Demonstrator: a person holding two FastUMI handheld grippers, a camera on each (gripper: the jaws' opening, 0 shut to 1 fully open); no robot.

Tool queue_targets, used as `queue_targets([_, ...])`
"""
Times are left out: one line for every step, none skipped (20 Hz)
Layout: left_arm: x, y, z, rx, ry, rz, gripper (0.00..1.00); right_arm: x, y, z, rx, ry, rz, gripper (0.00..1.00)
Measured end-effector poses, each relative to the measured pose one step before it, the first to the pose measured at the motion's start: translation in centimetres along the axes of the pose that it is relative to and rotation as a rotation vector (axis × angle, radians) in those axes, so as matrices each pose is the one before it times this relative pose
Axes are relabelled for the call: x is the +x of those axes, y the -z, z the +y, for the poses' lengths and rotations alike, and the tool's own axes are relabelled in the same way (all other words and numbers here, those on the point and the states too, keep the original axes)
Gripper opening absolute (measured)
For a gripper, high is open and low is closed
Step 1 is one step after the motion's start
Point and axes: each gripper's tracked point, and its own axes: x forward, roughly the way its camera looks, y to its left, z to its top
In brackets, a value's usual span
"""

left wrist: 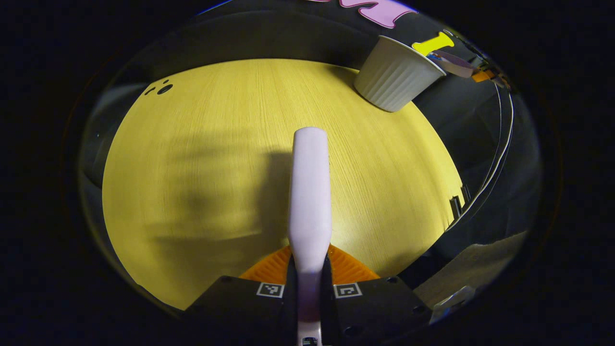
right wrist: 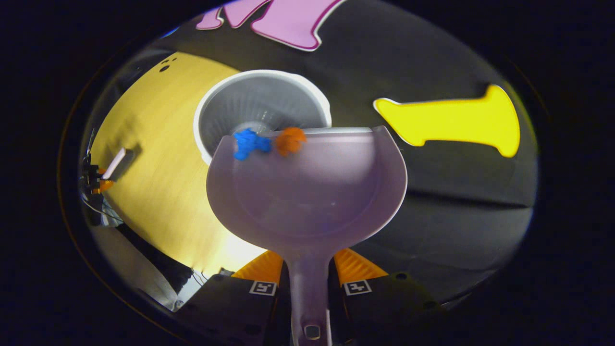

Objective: Pick up the small broom and dustpan from the desktop, sweep the trash into the dustpan with the broom, and then empty the trash into the garbage bin.

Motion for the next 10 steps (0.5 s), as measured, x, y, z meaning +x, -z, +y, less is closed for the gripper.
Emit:
queue_targets([0.035, 0.001, -0.017, -0.00520, 0.00012, -0.00278, 0.22, 0.349, -0.362, 0.480, -0.01537, -0.00114, 0.00178, 0.36])
queue_targets([0.045, 0.035, 0.149, -0.00653, -0.00016, -0.00082, 0.23, 0.057, -0.253, 0.158, -0.00547, 0.00135, -0.00511, 0.36])
queue_targets([-0.025, 0.033, 0.043, -0.00595, -0.00074, 0.00062, 0.23, -0.074, -0.128, 0.154, -0.00252, -0.00367, -0.00341, 0.36])
queue_targets([-0.003, 0.003, 0.042, -0.00286, -0.00003, 0.00161, 0.22, -0.050, 0.037, 0.052, -0.00068, -0.00249, 0.00029, 0.36])
queue_targets([-0.122, 0.169, 0.068, -0.00191, 0.00228, 0.00252, 0.23, 0.055, 0.045, -0.017, 0.00097, -0.00028, -0.00062, 0.39])
queue_targets([-0.032, -0.015, 0.071, -0.00070, -0.00242, -0.00031, 0.23, -0.061, -0.008, -0.055, 0.00131, 0.00169, -0.00338, 0.39])
queue_targets([0.077, 0.025, -0.020, -0.00024, -0.00227, 0.00005, 0.23, 0.134, -0.030, -0.102, 0.00182, 0.00588, -0.00706, 0.39])
queue_targets([0.106, 0.100, -0.003, -0.00097, -0.00467, 0.00066, 0.23, -0.023, 0.059, -0.175, 0.00469, 0.00859, -0.01428, 0.36])
queue_targets([0.010, -0.049, 0.039, 0.00054, -0.00542, 0.00050, 0.23, -0.060, 0.051, -0.238, 0.00849, 0.00311, -0.01558, 0.34])
queue_targets([-0.082, -0.101, 0.071, 0.00245, -0.00628, 0.00100, 0.23, -0.327, 0.052, -0.041, 0.01726, -0.00681, -0.01907, 0.32])
